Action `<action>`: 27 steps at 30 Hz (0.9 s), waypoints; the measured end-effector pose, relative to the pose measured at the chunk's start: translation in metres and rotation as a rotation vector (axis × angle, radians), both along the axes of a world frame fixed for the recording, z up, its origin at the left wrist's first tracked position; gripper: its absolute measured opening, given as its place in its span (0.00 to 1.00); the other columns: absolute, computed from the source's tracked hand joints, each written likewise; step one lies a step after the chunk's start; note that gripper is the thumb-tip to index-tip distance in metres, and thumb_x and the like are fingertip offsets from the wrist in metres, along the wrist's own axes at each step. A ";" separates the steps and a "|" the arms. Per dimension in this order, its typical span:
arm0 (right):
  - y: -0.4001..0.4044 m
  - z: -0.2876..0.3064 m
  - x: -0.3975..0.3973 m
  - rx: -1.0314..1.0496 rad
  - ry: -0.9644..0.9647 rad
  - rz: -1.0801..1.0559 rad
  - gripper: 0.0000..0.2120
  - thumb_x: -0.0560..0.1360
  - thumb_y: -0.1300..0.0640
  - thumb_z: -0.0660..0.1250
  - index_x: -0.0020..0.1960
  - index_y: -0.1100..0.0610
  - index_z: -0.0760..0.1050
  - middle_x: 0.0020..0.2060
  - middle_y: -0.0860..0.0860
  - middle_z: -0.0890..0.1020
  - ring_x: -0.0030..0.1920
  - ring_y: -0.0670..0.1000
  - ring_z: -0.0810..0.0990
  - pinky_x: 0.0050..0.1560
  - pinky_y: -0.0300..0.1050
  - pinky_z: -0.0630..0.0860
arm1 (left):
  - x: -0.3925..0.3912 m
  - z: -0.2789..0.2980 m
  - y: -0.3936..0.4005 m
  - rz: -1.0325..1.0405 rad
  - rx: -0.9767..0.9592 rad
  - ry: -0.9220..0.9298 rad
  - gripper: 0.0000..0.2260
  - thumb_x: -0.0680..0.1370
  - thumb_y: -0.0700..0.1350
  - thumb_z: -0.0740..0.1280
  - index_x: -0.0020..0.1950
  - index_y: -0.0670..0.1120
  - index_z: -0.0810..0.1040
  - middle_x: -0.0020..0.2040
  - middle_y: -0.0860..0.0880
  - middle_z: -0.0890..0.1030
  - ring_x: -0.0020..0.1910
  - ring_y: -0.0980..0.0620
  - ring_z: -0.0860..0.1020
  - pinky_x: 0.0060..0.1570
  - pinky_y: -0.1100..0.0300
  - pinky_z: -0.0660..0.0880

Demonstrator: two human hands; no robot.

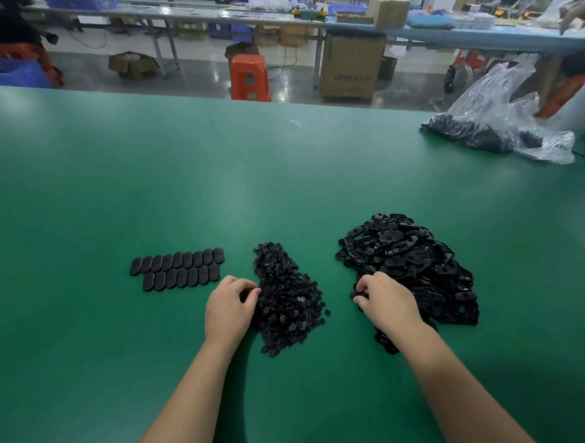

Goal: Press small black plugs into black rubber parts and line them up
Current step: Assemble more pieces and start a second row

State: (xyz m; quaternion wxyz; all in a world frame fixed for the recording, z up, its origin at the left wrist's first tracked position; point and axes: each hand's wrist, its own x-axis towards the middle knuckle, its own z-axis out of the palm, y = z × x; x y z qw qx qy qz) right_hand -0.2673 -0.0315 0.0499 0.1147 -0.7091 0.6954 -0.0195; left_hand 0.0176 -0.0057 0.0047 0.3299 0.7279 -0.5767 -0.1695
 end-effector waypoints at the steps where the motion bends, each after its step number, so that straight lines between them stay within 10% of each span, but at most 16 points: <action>1: 0.000 -0.001 0.000 -0.007 -0.003 -0.004 0.12 0.81 0.48 0.67 0.62 0.50 0.77 0.58 0.48 0.77 0.52 0.51 0.80 0.46 0.44 0.73 | 0.000 0.000 0.000 -0.005 0.001 0.002 0.02 0.78 0.47 0.72 0.46 0.51 0.84 0.43 0.58 0.77 0.42 0.58 0.76 0.43 0.59 0.73; 12: -0.008 0.002 0.001 -0.002 -0.115 -0.031 0.11 0.82 0.53 0.66 0.63 0.51 0.78 0.53 0.49 0.76 0.49 0.51 0.80 0.48 0.45 0.76 | 0.002 -0.001 -0.001 -0.018 -0.036 0.051 0.06 0.80 0.44 0.69 0.44 0.53 0.78 0.44 0.58 0.76 0.42 0.61 0.75 0.42 0.59 0.70; 19: 0.003 0.003 0.021 0.032 -1.163 -0.350 0.02 0.82 0.60 0.65 0.54 0.55 0.76 0.45 0.55 0.81 0.37 0.46 0.78 0.36 0.38 0.78 | 0.000 0.000 0.001 0.109 -0.072 0.224 0.07 0.83 0.43 0.64 0.46 0.52 0.73 0.35 0.53 0.78 0.30 0.54 0.72 0.30 0.57 0.68; 27: 0.014 -0.010 0.047 0.055 -1.562 -0.482 0.02 0.83 0.63 0.63 0.55 0.62 0.73 0.47 0.58 0.81 0.41 0.50 0.85 0.41 0.41 0.82 | 0.001 0.002 0.003 0.088 -0.073 0.195 0.06 0.80 0.41 0.68 0.47 0.52 0.77 0.39 0.55 0.79 0.35 0.59 0.76 0.34 0.66 0.67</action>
